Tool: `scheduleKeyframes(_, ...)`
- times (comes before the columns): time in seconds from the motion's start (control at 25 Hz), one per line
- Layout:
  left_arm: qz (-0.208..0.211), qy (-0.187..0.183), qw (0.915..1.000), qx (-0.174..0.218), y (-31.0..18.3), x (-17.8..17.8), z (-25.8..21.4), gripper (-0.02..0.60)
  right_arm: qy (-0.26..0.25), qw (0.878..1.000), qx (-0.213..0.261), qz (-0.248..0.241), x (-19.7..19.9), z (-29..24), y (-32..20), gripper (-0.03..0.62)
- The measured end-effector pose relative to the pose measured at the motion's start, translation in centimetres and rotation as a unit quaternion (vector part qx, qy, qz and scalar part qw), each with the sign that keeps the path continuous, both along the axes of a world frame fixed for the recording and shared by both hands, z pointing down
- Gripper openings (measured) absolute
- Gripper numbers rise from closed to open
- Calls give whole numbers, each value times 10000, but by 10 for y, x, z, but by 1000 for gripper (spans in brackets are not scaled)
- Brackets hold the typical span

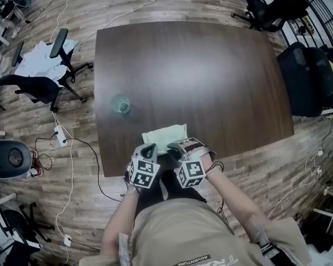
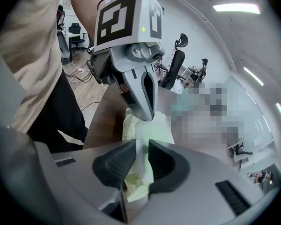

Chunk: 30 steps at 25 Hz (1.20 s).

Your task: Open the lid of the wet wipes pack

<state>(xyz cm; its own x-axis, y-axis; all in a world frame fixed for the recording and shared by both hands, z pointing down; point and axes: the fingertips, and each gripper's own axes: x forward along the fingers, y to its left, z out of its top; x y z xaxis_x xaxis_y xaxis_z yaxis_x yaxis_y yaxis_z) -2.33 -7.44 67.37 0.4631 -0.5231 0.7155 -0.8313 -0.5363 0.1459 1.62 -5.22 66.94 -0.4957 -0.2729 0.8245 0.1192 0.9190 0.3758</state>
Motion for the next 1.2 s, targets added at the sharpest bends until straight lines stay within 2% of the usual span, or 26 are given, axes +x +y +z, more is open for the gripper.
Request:
scheduleKeyframes(0.24, 113, -113, 9998, 86, -1, 0, -1, 9, -84, 9989, -441, 165, -1, -3, -1, 58)
scheduleKeyframes(0.4, 202, -133, 9997, 105, 0, -1, -1, 9, -41, 9987, -479, 184, 0, -5, -1, 49)
scheduleKeyframes(0.64, 396, -384, 9981, 275, 2, 6, 1, 9, -59, 9986, -424, 294, 6, -3, -1, 21)
scheduleKeyframes(0.72, 436, -422, 9978, 278, 3, 5, 1, 9, 22, 9997, -156, 160, 6, -3, -2, 21)
scheduleKeyframes(0.8, 470, -412, 9978, 228, 3, 5, 0, 9, 235, 9989, 356, -191, 6, -1, -3, 21)
scheduleKeyframes(0.96, 553, -424, 9974, 202, 5, 7, 0, 9, 680, 9827, 1280, -1154, 5, 4, 1, 23)
scheduleKeyframes(1.04, 473, -398, 9979, 214, 5, 8, -1, 9, 671, 9810, 1346, -1229, 7, 4, 1, 23)
scheduleKeyframes(1.2, 385, -374, 9983, 214, 4, 7, 0, 9, 597, 9876, 1104, -942, 8, 4, -1, 23)
